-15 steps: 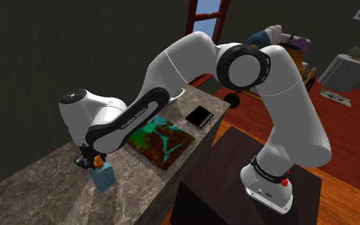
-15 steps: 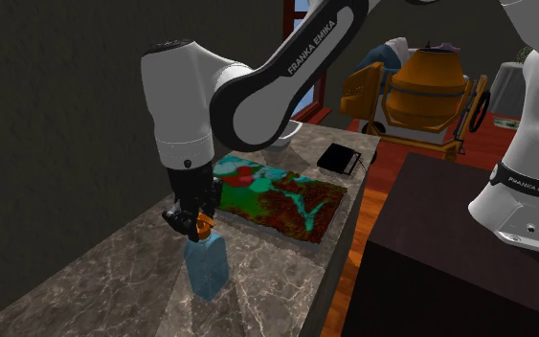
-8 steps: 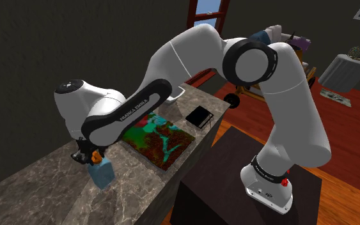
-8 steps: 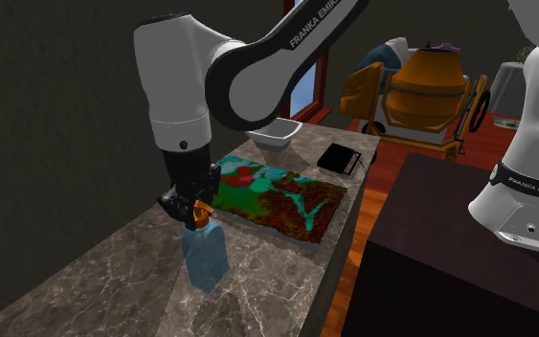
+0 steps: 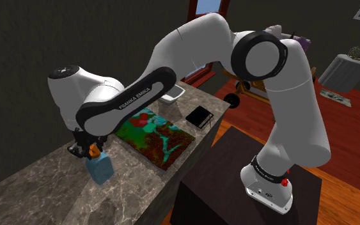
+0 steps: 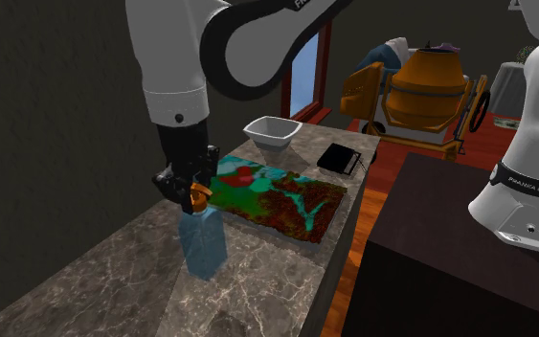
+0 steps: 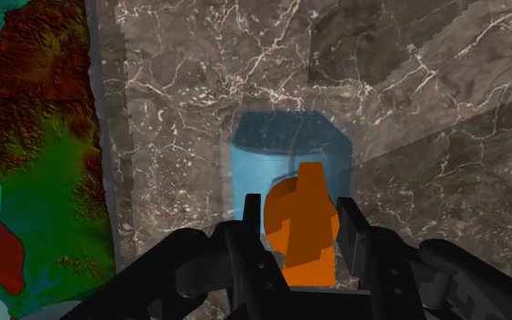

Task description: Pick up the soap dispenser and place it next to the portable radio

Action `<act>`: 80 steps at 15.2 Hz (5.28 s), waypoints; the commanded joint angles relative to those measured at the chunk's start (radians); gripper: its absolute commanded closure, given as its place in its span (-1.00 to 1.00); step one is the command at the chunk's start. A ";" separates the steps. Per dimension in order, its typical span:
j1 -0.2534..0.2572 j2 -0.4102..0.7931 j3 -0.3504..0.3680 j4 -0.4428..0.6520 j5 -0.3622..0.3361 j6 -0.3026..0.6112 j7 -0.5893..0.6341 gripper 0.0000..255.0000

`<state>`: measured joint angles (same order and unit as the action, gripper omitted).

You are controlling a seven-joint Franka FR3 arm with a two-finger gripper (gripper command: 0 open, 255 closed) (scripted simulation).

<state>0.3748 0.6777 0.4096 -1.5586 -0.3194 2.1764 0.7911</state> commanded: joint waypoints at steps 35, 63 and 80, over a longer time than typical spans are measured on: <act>-0.004 -0.156 0.052 0.252 0.081 -0.394 -0.058 1.00; -0.354 -0.841 -0.083 -0.510 0.368 -0.254 -0.559 1.00; -0.507 -1.073 -0.367 -0.746 0.335 -0.256 -0.984 1.00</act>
<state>-0.1217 -0.3920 0.0603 -2.2913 0.0220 1.9106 -0.1658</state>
